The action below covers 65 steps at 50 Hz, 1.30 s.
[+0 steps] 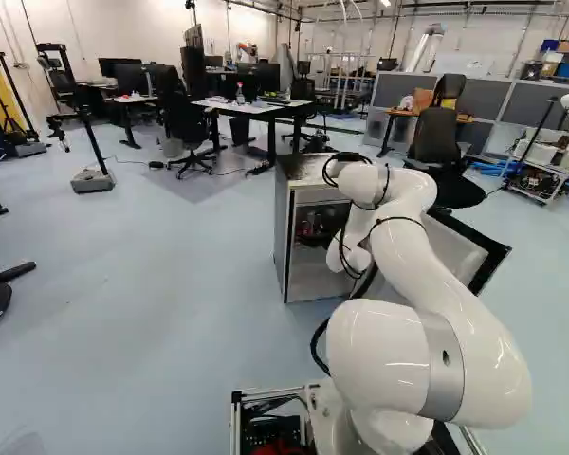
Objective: Grab a drink from the fridge
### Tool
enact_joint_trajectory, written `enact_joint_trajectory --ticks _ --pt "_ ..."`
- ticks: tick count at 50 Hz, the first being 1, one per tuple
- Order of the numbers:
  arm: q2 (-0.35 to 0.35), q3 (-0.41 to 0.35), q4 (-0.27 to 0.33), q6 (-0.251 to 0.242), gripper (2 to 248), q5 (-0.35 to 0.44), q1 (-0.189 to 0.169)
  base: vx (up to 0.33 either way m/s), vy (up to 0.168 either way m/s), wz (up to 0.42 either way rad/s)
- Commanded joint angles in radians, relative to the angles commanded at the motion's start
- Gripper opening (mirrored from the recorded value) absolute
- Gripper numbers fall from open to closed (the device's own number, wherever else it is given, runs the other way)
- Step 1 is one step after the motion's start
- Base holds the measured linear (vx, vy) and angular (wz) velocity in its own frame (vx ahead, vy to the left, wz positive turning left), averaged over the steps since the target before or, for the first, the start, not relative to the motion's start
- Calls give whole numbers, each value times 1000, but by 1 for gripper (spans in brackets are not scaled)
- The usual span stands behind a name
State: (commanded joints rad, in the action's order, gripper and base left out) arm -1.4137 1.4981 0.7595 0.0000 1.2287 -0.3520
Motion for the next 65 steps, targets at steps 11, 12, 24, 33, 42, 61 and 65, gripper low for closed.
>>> enact_joint_trajectory --ticks 11,12,24,33,42,61,65 --pt "-14 28 0 0 193 0 7 0 0 0" --pt "-15 30 0 0 193 0 8 0 0 0" --pt "-29 56 0 0 193 0 15 0 0 0" --pt "-29 56 0 0 193 0 16 0 0 0" --pt "-29 56 0 0 164 0 16 0 0 0" --pt "-29 56 0 0 94 0 16 0 0 0" --pt "-28 55 0 0 94 0 15 0 0 0"
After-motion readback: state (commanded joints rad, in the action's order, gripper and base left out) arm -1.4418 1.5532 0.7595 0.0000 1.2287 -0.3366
